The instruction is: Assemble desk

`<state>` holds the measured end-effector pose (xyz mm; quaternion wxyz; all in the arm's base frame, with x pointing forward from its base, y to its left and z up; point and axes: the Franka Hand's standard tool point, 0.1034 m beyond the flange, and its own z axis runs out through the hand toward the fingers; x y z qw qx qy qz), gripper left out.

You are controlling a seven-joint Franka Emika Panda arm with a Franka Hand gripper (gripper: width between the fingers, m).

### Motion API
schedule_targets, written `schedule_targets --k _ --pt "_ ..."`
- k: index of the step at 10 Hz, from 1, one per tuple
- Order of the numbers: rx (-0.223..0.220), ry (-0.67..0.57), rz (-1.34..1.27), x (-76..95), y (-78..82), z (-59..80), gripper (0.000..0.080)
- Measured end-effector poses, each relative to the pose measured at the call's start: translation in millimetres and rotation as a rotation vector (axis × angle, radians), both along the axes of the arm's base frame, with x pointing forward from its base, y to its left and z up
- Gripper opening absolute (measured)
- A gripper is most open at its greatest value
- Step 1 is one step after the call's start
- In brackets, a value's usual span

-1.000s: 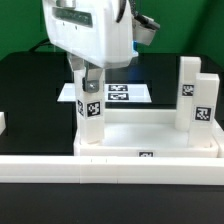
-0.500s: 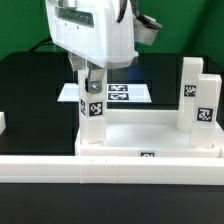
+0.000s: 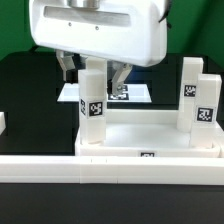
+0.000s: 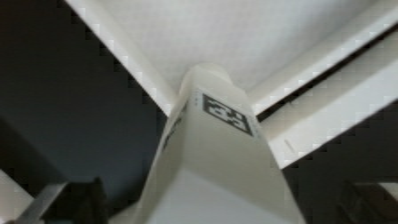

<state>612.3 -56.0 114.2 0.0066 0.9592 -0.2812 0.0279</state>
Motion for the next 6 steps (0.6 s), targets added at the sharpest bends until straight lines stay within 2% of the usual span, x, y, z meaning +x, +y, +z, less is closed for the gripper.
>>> schedule_targets --k 6 --pt "-0.032 0.017 0.375 -0.4 -1.8 0.0 0.0649"
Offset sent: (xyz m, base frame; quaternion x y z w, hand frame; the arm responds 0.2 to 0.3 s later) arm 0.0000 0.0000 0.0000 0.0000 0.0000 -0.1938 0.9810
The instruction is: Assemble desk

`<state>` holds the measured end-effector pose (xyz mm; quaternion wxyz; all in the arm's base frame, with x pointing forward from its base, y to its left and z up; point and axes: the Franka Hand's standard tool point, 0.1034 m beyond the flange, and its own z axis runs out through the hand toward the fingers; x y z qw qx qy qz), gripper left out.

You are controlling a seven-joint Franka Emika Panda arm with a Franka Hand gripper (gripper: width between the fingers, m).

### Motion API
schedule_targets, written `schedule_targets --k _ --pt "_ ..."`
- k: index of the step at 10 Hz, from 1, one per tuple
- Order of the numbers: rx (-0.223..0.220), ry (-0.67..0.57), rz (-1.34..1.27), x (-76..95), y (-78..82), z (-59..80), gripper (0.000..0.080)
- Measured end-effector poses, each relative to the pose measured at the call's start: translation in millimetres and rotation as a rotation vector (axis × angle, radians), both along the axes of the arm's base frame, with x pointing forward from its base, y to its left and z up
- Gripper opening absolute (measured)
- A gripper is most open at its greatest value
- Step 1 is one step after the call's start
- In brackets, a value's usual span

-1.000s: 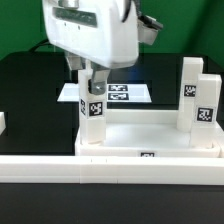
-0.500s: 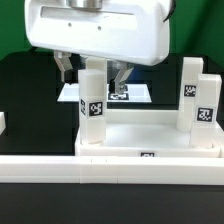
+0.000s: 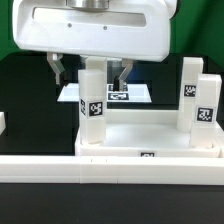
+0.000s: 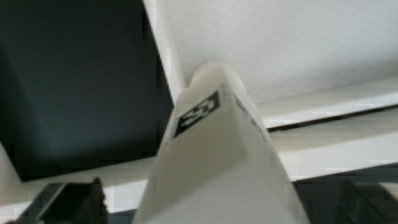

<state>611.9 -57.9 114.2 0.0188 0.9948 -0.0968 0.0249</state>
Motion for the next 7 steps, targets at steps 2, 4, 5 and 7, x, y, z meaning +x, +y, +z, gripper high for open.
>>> schedule_targets --k 2,4,5,7 --pt "-0.009 0.007 0.148 0.0 0.0 -0.1 0.0649" --pt "-0.014 0.010 0.217 0.0 -0.4 -0.1 0.0649" --pt "-0.014 0.010 0.217 0.0 -0.7 -0.1 0.0554" --pt "-0.013 0.009 0.208 0.0 -0.6 -0.1 0.0416"
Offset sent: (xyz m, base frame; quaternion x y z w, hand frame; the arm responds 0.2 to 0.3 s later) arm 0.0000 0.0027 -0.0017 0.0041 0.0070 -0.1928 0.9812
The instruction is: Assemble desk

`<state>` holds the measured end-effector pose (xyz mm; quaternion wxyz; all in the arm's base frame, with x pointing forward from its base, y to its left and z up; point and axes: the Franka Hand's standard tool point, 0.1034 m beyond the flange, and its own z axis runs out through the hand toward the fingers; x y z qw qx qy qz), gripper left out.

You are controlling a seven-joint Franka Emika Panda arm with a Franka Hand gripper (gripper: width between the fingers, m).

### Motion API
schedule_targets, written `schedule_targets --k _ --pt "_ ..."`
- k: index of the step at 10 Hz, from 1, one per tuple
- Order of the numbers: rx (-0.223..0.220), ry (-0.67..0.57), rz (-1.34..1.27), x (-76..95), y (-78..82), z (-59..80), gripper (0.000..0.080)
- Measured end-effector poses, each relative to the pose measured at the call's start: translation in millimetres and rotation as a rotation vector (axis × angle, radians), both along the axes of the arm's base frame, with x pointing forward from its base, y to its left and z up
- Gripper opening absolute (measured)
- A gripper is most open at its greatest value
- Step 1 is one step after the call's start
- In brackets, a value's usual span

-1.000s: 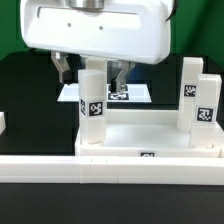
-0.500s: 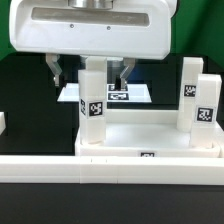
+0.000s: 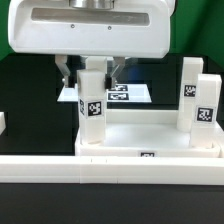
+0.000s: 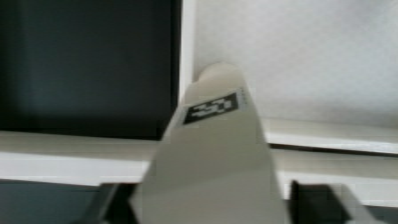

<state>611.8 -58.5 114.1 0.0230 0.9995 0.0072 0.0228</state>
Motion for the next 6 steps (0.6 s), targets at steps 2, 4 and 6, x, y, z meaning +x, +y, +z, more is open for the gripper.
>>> schedule_targets --k 2,4,6 --pt "0.002 -0.001 -0.023 -0.1 -0.2 -0.1 0.0289" --pt "0.009 -0.007 -0.156 -0.1 -0.2 -0.1 0.0289" --pt "0.014 -0.012 -0.271 -0.1 -0.3 -0.2 0.0289"
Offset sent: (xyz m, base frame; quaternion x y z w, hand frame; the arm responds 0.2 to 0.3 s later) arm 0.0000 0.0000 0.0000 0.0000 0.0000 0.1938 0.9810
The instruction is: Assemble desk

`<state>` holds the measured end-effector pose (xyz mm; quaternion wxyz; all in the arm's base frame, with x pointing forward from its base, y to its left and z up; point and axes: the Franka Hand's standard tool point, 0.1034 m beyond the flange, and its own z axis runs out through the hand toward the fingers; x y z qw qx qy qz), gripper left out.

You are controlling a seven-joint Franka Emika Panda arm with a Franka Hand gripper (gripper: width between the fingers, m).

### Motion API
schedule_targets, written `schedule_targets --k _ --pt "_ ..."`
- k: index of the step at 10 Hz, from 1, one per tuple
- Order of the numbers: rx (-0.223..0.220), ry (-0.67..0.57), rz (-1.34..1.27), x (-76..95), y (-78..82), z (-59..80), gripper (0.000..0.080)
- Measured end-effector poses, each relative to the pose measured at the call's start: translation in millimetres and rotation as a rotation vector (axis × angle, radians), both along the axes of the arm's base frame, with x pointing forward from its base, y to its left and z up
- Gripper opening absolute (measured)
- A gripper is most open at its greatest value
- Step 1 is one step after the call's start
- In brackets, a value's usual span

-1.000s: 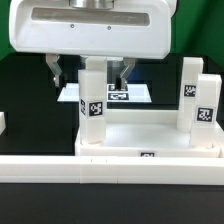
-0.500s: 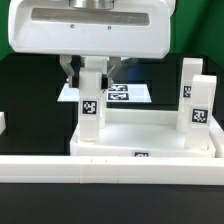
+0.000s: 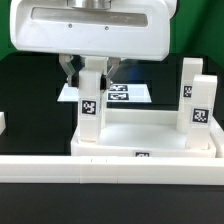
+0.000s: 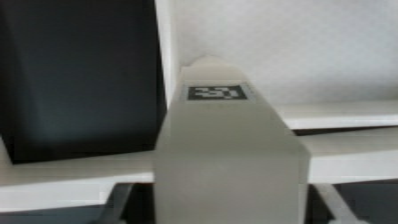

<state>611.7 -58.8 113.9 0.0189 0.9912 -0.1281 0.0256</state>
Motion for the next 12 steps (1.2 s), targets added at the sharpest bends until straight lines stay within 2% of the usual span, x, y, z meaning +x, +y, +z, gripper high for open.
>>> schedule_targets --k 5,12 --pt "0.068 -0.064 -0.551 -2.2 -9.3 -2.5 0.0291" --pt "0.095 -0.080 -0.950 -0.7 -6.4 -2.9 0.0291"
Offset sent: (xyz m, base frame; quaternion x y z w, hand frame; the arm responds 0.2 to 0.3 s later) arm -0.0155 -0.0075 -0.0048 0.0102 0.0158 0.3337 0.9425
